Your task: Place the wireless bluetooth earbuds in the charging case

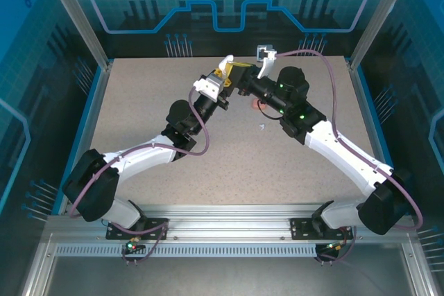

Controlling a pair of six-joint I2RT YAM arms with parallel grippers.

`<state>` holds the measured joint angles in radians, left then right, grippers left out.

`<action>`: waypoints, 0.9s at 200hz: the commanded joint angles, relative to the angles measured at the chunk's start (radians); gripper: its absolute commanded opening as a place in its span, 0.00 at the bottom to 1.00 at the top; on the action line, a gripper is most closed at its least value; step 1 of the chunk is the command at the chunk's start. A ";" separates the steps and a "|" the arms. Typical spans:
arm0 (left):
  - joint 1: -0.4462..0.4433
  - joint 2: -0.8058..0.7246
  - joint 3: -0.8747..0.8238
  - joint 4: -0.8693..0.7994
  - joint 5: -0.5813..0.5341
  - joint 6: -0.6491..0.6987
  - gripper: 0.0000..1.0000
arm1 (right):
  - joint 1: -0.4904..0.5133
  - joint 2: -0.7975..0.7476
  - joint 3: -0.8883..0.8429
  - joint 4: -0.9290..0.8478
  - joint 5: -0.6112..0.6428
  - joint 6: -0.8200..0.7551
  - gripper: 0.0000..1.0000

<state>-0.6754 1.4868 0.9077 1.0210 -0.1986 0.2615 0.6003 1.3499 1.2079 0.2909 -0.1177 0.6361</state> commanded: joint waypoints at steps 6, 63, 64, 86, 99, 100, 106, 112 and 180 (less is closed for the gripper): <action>-0.009 -0.014 0.037 0.051 0.022 -0.009 0.00 | 0.013 0.020 0.013 -0.007 -0.071 -0.011 0.16; -0.009 -0.010 0.039 0.048 0.024 -0.012 0.00 | 0.028 0.004 0.026 -0.029 -0.077 -0.033 0.16; -0.009 -0.011 0.039 0.047 0.025 -0.013 0.00 | 0.029 0.004 0.027 -0.036 -0.076 -0.033 0.16; -0.008 -0.011 0.042 0.045 0.024 -0.013 0.00 | 0.029 0.008 0.027 -0.052 -0.082 -0.032 0.16; -0.008 -0.011 0.043 0.044 0.024 -0.012 0.00 | 0.030 0.010 0.020 -0.056 -0.086 -0.029 0.16; -0.008 -0.011 0.043 0.044 0.023 -0.012 0.00 | 0.030 0.011 0.019 -0.058 -0.086 -0.028 0.16; -0.008 -0.011 0.043 0.044 0.022 -0.011 0.00 | 0.029 0.012 0.013 -0.061 -0.088 -0.029 0.16; -0.009 -0.013 0.043 0.045 0.022 -0.010 0.00 | 0.030 0.011 0.008 -0.064 -0.089 -0.028 0.16; -0.008 -0.031 0.036 0.046 0.016 0.000 0.00 | 0.019 -0.011 -0.029 -0.128 -0.052 -0.044 0.16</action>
<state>-0.6750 1.4868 0.9077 0.9905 -0.1986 0.2619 0.6041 1.3460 1.2030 0.2630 -0.1524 0.6086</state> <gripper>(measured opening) 0.228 0.156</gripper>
